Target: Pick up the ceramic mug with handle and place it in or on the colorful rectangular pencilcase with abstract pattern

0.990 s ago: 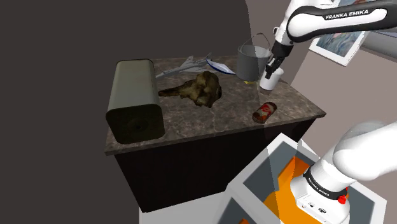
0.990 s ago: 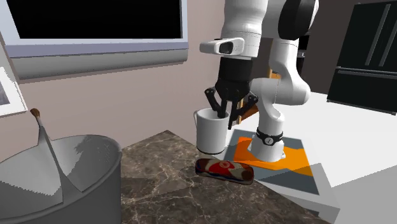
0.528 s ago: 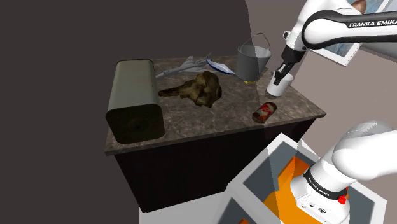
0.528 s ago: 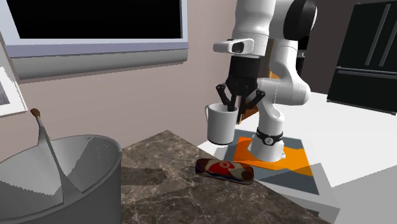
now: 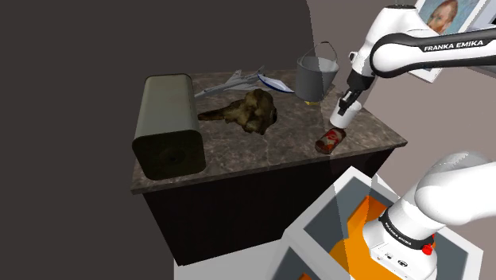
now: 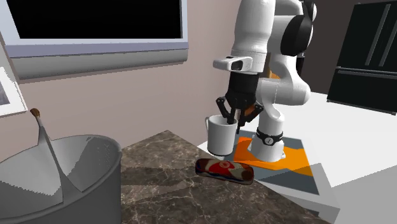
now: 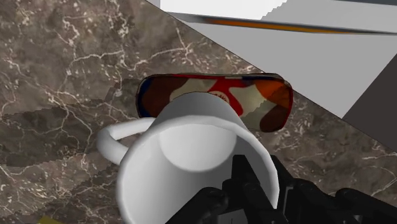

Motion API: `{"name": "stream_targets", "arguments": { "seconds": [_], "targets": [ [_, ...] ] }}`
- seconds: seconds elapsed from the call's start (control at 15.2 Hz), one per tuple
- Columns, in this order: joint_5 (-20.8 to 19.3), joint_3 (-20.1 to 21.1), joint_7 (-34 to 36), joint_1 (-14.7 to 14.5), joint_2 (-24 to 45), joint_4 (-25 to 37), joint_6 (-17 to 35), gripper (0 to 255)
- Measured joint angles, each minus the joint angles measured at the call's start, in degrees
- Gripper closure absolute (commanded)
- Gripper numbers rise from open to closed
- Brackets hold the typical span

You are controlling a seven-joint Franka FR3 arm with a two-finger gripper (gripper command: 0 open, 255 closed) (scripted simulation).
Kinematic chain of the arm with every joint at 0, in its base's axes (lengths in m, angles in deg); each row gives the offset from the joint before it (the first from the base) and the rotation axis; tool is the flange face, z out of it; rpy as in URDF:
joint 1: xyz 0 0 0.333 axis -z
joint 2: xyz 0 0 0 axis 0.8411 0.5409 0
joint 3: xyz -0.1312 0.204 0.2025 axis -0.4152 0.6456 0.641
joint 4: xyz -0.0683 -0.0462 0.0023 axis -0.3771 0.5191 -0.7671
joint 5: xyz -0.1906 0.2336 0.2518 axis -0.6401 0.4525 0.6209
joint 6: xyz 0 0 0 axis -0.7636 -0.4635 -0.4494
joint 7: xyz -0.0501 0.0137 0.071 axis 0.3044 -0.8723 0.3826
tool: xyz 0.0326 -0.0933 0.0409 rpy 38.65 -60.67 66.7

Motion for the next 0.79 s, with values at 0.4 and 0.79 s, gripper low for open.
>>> {"name": "stream_targets", "arguments": {
  "seconds": [0.4,0.79],
  "targets": [
    [-0.62,-0.62,0.23,0.25,1.61,-3.68,5.29,255],
    [-1.02,-0.97,0.47,0.39,2.92,-5.98,8.90,255]
  ]
}}
